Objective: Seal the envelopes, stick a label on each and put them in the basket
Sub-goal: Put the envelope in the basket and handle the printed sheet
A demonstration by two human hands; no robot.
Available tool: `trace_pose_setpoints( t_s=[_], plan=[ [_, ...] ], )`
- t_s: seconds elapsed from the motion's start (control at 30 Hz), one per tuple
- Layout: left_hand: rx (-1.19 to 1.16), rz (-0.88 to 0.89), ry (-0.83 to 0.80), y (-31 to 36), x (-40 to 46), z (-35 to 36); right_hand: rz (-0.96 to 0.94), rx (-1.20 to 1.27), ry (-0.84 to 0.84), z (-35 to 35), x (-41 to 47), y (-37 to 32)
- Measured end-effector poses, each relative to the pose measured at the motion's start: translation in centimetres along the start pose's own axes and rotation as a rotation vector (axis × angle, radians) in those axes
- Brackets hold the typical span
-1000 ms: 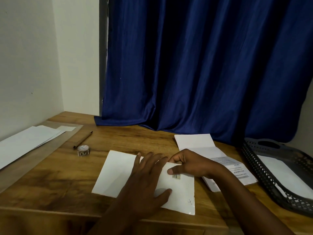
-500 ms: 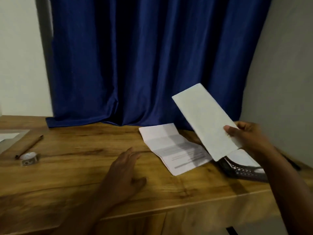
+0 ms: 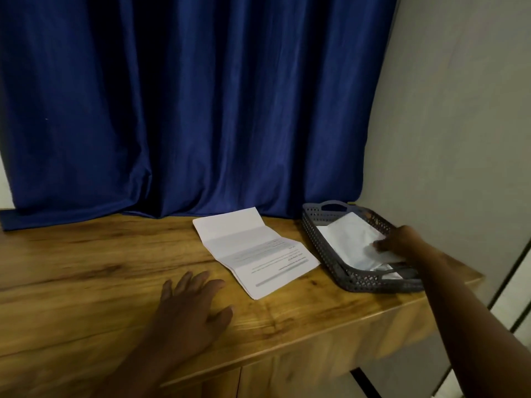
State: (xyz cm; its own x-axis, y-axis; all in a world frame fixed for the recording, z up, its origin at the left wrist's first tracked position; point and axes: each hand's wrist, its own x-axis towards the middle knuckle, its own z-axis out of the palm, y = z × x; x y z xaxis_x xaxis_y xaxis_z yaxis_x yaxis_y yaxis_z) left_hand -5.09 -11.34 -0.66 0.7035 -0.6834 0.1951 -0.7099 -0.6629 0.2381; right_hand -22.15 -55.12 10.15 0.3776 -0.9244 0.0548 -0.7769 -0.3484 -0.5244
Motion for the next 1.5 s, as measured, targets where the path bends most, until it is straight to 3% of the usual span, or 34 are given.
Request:
trace_pose_setpoints(
  t_s=[0.23,0.5,0.7,0.8,1.03,1.3,1.5],
  plan=[
    [0.001,0.007,0.005,-0.1,0.1,0.3,-0.016,-0.052,0.017,-0.3,-1.1,0.1],
    [-0.011,0.005,-0.004,0.2,-0.1,0.0,-0.42,0.091,0.139,-2.9,-7.6,-6.1],
    [-0.028,0.001,-0.005,0.2,-0.1,0.1,-0.704,0.289,-0.115,1.9,-14.0,-11.5],
    [-0.036,-0.008,0.003,0.3,-0.1,0.0,-0.716,0.17,-0.22,6.8,-16.1,-12.8],
    [-0.014,-0.018,0.008,0.3,0.0,0.0,-0.81,-0.442,-0.11,14.8,-18.6,-16.0],
    [-0.038,-0.012,0.018,0.3,-0.1,0.0,-0.93,-0.596,0.047,16.2,-19.4,-18.3],
    [-0.052,-0.009,0.01,0.5,-0.1,-0.3,-0.926,-0.625,0.056,16.0,-19.2,-18.6]
  ],
)
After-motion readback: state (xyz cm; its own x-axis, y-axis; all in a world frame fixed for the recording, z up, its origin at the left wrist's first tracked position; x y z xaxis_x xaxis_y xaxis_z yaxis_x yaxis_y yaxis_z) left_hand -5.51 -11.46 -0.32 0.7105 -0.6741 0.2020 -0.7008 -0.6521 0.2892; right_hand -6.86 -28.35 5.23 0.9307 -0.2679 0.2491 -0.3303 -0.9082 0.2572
